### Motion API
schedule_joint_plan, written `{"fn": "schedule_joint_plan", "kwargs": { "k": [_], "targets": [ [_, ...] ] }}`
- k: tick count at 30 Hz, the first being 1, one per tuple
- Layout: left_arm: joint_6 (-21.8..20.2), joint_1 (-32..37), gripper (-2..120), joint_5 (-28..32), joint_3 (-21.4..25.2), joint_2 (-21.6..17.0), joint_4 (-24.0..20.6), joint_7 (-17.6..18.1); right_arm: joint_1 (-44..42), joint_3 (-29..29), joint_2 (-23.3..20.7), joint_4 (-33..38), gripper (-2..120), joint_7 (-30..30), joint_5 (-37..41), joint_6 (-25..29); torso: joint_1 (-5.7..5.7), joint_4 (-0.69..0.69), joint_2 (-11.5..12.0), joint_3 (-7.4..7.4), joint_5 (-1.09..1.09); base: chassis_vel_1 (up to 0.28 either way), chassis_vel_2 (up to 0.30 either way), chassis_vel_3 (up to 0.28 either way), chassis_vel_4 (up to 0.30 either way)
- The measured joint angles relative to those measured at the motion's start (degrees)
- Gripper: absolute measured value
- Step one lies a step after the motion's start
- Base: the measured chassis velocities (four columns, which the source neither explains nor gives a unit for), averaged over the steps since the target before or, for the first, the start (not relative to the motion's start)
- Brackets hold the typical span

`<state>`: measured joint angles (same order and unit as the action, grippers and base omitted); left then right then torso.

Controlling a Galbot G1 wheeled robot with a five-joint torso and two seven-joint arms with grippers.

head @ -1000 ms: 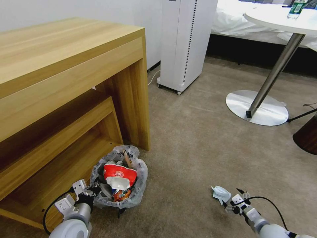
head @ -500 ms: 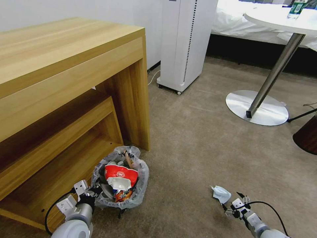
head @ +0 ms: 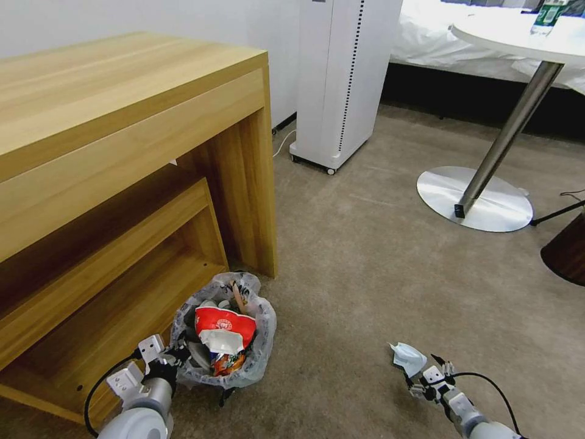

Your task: Pick up the trash bin and place the garbage on the floor into it.

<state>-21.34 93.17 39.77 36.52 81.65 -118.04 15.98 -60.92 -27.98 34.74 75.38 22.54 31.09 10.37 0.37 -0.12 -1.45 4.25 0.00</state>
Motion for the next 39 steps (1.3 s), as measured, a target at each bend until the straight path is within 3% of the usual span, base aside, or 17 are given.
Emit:
{"fn": "schedule_joint_plan", "kwargs": {
  "k": [8,15,27,29,31,34,39],
  "targets": [
    [0.2,0.1,0,0.1,-0.1,-0.2,0.1,-0.2,0.8,0.5,2.4,-3.5,92,-0.1,-0.9,1.0,0.0,0.0,0.0,0.0,0.0,0.0,0.0,0.0,0.0],
    [0.3,0.4,0,0.6,-0.1,-0.6,-0.3,-0.2,0.6,0.5,5.2,-5.6,68,0.4,-2.0,1.6,0.0,0.0,0.0,0.0,0.0,0.0,0.0,0.0,0.0],
    [0.4,-0.8,0,0.9,-0.9,-0.6,0.7,-0.2,0.2,0.8,5.5,-6.1,25,0.6,-3.0,3.5,0.0,0.0,0.0,0.0,0.0,0.0,0.0,0.0,0.0],
    [0.4,-0.9,0,0.9,-0.9,-0.6,0.7,-0.2,0.2,0.8,5.5,-6.1,23,0.5,-3.0,3.6,0.0,0.0,0.0,0.0,0.0,0.0,0.0,0.0,0.0],
    [0.4,-1.4,0,1.0,-1.0,-0.8,1.0,-0.2,-0.2,1.4,4.9,-4.2,8,0.1,-2.7,4.9,0.0,0.0,0.0,0.0,0.0,0.0,0.0,0.0,0.0],
    [0.4,-1.6,0,1.1,-1.1,-0.8,1.2,-0.2,-0.5,1.6,4.7,-3.2,0,0.0,-2.7,5.4,0.0,0.0,0.0,0.0,0.0,0.0,0.0,0.0,0.0],
    [0.4,-1.6,0,1.1,-1.1,-0.8,1.5,-0.2,-0.9,2.1,4.2,-1.0,0,-0.3,-3.0,6.8,0.0,0.0,0.0,0.0,0.01,0.0,0.0,0.0,0.0]
  ]
}}
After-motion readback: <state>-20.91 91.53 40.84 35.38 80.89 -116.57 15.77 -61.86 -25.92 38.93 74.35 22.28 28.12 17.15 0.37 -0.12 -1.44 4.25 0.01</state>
